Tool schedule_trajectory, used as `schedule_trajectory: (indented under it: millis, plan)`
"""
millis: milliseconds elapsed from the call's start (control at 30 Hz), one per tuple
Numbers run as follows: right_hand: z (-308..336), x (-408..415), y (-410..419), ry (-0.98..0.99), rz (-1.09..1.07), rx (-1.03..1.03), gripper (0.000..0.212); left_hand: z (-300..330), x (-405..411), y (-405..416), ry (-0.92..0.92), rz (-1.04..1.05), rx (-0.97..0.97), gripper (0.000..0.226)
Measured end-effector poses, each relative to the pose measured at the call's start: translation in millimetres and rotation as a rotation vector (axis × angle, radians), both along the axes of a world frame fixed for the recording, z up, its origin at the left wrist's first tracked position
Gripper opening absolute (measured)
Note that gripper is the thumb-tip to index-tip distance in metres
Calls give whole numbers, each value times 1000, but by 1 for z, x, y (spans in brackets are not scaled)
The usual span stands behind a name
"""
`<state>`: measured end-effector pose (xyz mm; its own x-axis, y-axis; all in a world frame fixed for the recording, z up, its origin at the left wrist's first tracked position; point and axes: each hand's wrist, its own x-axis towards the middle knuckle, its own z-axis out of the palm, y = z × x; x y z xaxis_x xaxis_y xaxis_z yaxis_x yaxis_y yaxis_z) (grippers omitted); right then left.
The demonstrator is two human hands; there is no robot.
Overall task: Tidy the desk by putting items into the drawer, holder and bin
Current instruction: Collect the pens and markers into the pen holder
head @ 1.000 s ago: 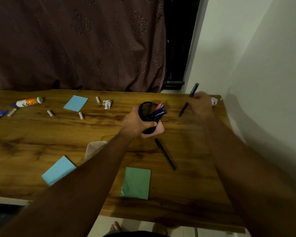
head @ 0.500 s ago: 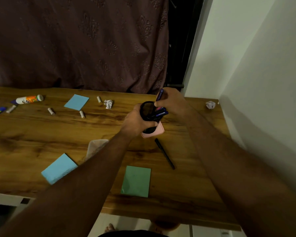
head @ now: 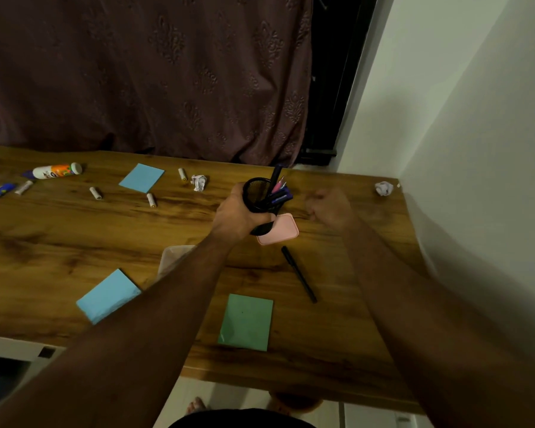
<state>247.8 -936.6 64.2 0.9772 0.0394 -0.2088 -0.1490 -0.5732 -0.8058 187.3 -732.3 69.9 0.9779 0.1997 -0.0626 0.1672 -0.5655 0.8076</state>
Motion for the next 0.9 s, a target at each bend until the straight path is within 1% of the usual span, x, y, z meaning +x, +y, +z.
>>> schedule_trajectory:
  millis: [67,133,267,333,400,467,567,633,733,767,900]
  plan:
    - [-21,-14,2,138,233,-292,26,-3,-1,2,-5,8,0,89]
    - [-41,-30,8,186,338,-387,27,-5,-2,2,-8,15,4,88]
    - [-60,-51,23,37,400,-648,33,-7,-4,2,-13,15,4,87]
    - [-56,-52,23,38,377,-636,30,-8,-5,1,-9,19,12,87]
    - [-52,-48,18,78,334,-559,20,-9,-7,1,-1,23,11,88]
    - [-48,-40,9,111,298,-497,17,-10,-9,2,5,25,-2,88]
    - [-47,-38,3,131,313,-515,28,-11,-14,1,15,28,-16,86]
    - [-52,-44,6,121,281,-520,36,-11,-17,0,10,21,-24,86]
    - [-70,-51,8,92,259,-554,56,-11,-22,3,4,16,-30,86]
    - [-74,-52,9,84,274,-571,59,-11,-23,5,3,16,-31,87]
    - [-69,-52,6,85,266,-589,57,-8,-25,11,-5,39,-40,89]
